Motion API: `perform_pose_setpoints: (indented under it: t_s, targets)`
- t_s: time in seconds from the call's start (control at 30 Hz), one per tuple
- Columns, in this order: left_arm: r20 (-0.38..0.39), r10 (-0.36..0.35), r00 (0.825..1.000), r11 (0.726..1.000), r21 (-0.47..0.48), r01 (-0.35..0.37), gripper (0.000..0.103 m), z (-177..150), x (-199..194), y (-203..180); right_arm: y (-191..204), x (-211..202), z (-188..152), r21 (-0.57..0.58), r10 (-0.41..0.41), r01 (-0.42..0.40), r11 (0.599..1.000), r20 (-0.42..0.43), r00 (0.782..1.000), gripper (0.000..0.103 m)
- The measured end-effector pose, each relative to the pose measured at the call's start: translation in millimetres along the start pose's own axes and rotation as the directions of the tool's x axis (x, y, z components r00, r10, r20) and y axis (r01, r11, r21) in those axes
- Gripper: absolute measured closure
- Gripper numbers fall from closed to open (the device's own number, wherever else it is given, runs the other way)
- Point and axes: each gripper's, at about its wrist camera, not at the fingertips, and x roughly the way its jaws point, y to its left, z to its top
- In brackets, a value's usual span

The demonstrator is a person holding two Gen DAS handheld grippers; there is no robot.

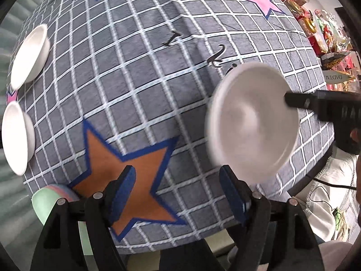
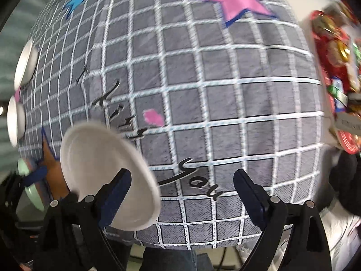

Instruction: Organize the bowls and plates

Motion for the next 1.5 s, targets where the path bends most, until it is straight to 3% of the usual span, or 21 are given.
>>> perform_pose_setpoints:
  t_s: [0.2,0.33,0.47,0.53,0.73,0.83,1.03,1.2,1.5]
  targets:
    - [-0.003,-0.098,0.995,0.993,0.065,0.098,0.024,-24.7,-13.2,20.6,-5.9,-39.6,-10.4,0.085,-0.012,0.005,0.996,0.084,0.996,0.01]
    - [0.046,-0.097,0.994,0.992,0.083,0.093,0.023,-43.4,-26.5,39.6,13.6,-59.4,-19.9,0.085,-0.004,-0.006,0.996,0.122,0.993,0.01]
    - [0.088,-0.096,0.991,0.995,0.035,0.094,0.023,-45.9,-34.3,96.6,65.0,-70.3,-22.0,0.045,0.009,-0.015,0.999,0.12,0.993,0.01]
    - [0.103,-0.089,0.991,0.996,-0.004,0.089,0.023,-45.4,-38.0,115.5,123.2,-67.2,-34.4,0.025,0.014,-0.016,1.0,0.109,0.994,0.01]
    - [0.153,-0.054,0.987,0.983,-0.167,0.08,0.023,-57.4,-62.4,211.6,226.8,-49.6,-23.0,-0.08,0.007,0.001,0.997,0.09,0.996,0.01]
    - [0.162,-0.012,0.987,0.957,-0.284,0.058,0.023,-60.5,-62.8,256.7,262.8,-38.7,-16.8,-0.134,0.003,0.007,0.991,0.072,0.997,0.01]
    - [0.195,0.079,0.978,0.88,-0.475,0.023,0.023,-58.8,-69.8,349.3,335.3,-12.9,-1.5,-0.251,0.005,0.002,0.968,0.027,1.0,0.01]
    - [0.199,0.12,0.972,0.846,-0.533,0.005,0.023,-49.1,-62.8,398.4,395.7,3.4,14.6,-0.326,0.028,-0.024,0.945,0.007,1.0,0.01]
    - [0.109,0.079,0.991,0.861,-0.508,-0.013,0.024,-24.9,-12.3,430.6,448.0,43.9,43.0,-0.31,0.028,-0.038,0.95,-0.034,0.999,0.01]
